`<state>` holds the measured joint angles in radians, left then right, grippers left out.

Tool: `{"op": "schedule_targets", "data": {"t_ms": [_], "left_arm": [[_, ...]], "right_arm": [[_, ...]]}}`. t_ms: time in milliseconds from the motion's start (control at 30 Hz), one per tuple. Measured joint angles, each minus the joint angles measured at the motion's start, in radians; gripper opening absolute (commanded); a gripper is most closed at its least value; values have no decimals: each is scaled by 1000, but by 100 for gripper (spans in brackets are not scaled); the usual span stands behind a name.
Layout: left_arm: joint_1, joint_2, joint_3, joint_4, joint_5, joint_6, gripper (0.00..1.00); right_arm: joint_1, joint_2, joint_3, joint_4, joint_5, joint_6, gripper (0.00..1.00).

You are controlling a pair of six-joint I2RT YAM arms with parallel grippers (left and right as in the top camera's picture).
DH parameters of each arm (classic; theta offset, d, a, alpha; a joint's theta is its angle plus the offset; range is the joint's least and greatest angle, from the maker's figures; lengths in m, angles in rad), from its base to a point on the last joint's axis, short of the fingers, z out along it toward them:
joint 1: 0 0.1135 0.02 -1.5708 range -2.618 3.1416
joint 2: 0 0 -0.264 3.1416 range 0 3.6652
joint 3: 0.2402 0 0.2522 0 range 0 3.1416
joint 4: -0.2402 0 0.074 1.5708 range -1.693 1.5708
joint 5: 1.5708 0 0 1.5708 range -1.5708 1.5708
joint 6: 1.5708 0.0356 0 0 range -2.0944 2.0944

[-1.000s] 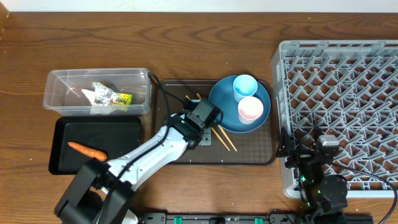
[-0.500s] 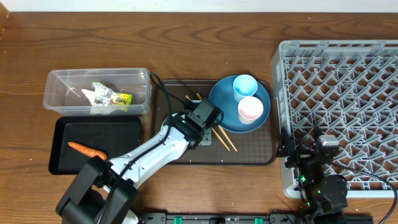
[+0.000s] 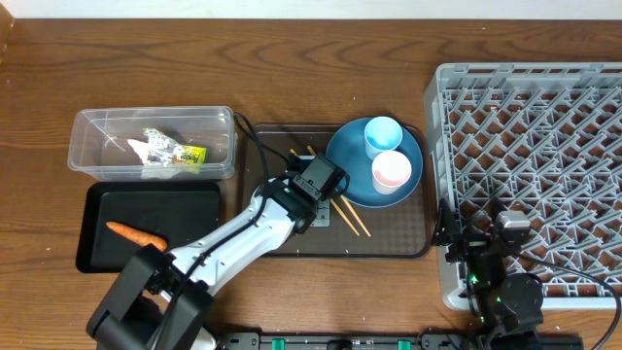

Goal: Sort waste into correct bins and load items into the dishwasher rack
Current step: 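Lift the rice bowl with the left gripper, then carry the bowl left over the black tray and tilt it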

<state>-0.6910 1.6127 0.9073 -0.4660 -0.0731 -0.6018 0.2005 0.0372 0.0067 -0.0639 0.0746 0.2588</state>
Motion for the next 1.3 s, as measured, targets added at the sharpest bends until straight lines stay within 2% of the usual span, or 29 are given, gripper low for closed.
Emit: {"op": "schedule_targets", "data": {"t_ms": [400, 567, 767, 1000, 1300], "left_arm": [[2, -161, 0, -58, -12, 8, 6], [44, -270, 0, -153, -12, 40, 6], [173, -406, 0, -278, -9, 63, 6], [372, -549, 0, -325, 29, 151, 6], [658, -579, 0, -334, 188, 264, 6]], "right_arm": [[0, 0, 0, 0, 0, 0, 99], [0, 0, 0, 0, 0, 0, 99], [0, 0, 0, 0, 0, 0, 99], [0, 0, 0, 0, 0, 0, 99], [0, 0, 0, 0, 0, 0, 99]]}}
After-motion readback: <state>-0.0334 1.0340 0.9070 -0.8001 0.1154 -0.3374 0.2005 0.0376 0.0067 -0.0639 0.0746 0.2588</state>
